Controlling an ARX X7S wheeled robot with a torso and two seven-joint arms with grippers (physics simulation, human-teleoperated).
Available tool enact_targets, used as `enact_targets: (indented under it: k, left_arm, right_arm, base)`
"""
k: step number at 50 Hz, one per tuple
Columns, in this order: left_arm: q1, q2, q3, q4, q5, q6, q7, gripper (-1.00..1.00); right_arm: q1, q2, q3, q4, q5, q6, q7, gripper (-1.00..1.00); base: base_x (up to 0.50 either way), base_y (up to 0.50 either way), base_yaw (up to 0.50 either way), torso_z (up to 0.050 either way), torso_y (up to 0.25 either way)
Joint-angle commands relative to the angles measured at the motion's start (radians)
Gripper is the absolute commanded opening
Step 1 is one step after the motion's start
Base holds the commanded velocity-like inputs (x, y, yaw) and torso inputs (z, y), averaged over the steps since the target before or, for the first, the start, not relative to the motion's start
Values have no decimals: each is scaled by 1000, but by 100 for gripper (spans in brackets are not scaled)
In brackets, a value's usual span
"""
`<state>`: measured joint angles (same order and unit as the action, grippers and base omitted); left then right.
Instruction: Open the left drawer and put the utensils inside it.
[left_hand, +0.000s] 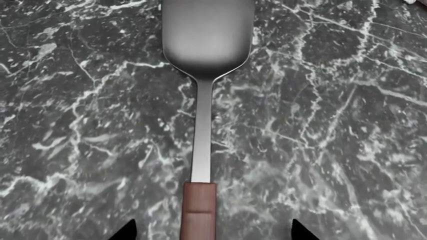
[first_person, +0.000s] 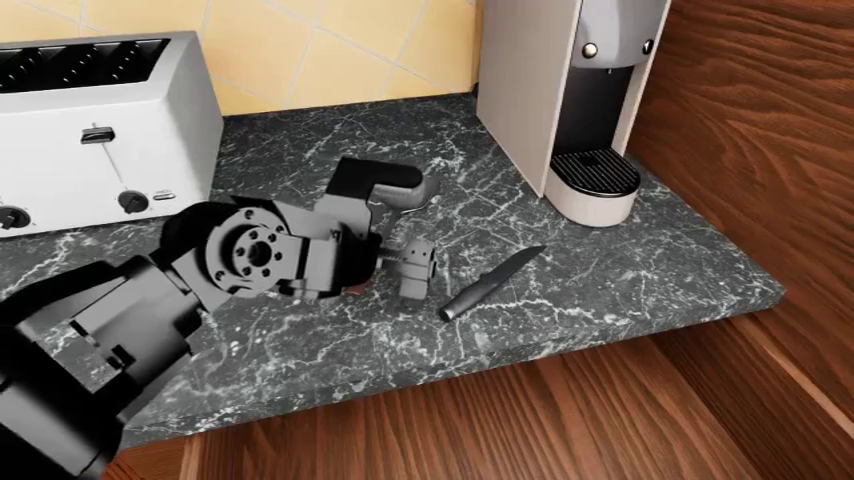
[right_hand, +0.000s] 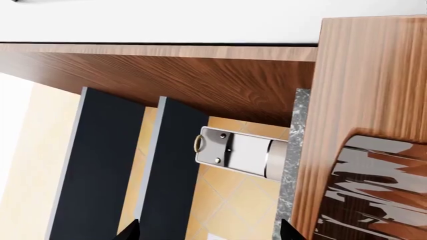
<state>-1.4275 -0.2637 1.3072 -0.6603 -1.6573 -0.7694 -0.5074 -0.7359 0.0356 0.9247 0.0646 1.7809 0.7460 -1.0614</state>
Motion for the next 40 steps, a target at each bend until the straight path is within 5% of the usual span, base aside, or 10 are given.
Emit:
enact_targets:
  k: [1,12,13,40]
  left_arm:
    - [43,35,58,-108,16,2,58,100]
    - [48,74,88,-202,49,-2,116,100]
    - [50,72,91,-191,51,-4,114,-100]
    - [65,48,78,-170,18,-34,17,-100]
  right_arm:
    - [6,4,-6,11,-7,-5,-4,100]
    - [8,4,-11,10,-12,-9,-4,100]
    - [7,3,-10,8,-10,-9,-4,100]
    - [3,7,-16,15,-4,-16,-10,100]
  base:
    - [0,0,0,0,0]
    - [2,-1,-1,0,0]
    - [11,-3,-3,0,0]
    - [0,0,0,0,0]
